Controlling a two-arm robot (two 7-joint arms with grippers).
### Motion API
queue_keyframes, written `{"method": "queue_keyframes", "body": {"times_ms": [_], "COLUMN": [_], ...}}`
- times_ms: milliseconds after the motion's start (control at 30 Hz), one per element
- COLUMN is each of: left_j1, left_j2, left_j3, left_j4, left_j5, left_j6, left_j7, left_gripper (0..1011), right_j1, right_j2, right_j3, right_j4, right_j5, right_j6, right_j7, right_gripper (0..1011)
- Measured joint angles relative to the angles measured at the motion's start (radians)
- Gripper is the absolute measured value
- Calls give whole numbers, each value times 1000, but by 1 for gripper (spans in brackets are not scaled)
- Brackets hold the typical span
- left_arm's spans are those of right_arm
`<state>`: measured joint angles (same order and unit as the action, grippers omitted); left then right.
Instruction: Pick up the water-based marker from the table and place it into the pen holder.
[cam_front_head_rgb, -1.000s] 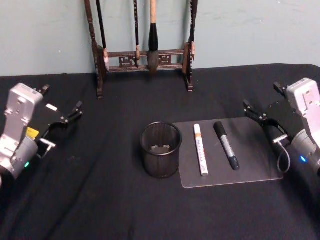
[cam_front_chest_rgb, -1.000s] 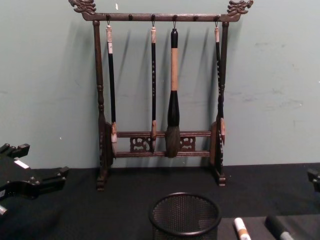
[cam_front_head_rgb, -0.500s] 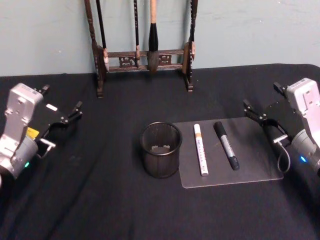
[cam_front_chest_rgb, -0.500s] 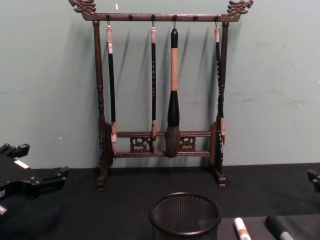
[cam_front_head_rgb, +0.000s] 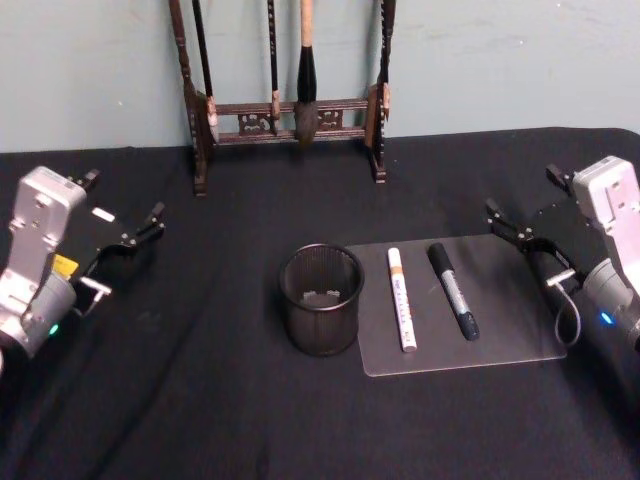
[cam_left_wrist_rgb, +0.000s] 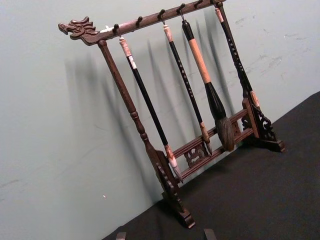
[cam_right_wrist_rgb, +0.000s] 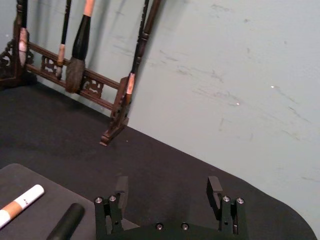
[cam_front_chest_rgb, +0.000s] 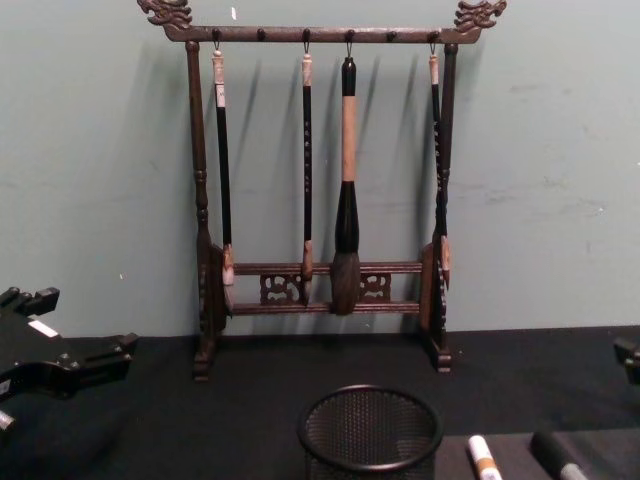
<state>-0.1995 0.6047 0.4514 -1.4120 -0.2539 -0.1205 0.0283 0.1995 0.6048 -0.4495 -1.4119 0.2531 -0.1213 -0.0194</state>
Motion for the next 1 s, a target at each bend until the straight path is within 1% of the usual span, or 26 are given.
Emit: {"method": "queue_keyframes", "body": {"times_ms": [33,100,200,300,333,400,433,567,667,700,733,767,800,900,933,1000], "left_j1": [0,0,0,0,0,0,0,0,0,0,0,0,0,0,0,0], "left_j2": [0,0,0,0,0,0,0,0,0,0,0,0,0,0,0,0], "left_j3": [0,0,0,0,0,0,0,0,0,0,0,0,0,0,0,0], "left_j4": [0,0,0,0,0,0,0,0,0,0,0,0,0,0,0,0], "left_j5": [0,0,0,0,0,0,0,0,0,0,0,0,0,0,0,0], "left_j6": [0,0,0,0,0,0,0,0,0,0,0,0,0,0,0,0], "left_j7": [0,0,0,0,0,0,0,0,0,0,0,0,0,0,0,0], "left_gripper": [1001,1001,1001,1001,1001,1001,1001,1001,1001,1001,1001,1001,1001,1001,1001,1001], "right_j1": [0,0,-1,-4,-7,-9,-10,-11,-8,-8,-5,-4,0,7,12,18], "right_j2": [0,3,5,9,11,12,12,12,7,7,5,3,-1,-7,-11,-14], "right_j3": [0,3,11,22,28,34,40,50,54,54,54,54,53,49,44,40], "right_j4": [0,-4,-16,-38,-51,-63,-77,-101,-124,-124,-131,-134,-138,-145,-147,-148], "right_j5": [0,0,13,43,61,81,101,137,162,162,167,169,171,171,167,161], "right_j6": [0,1,16,49,72,99,128,194,281,281,315,330,362,410,438,460], "right_j7": [0,22,56,97,118,139,158,190,215,215,221,223,226,226,226,226], "right_gripper": [1003,1003,1003,1003,1002,1002,1003,1003,1002,1002,1003,1003,1003,1003,1003,1002]}}
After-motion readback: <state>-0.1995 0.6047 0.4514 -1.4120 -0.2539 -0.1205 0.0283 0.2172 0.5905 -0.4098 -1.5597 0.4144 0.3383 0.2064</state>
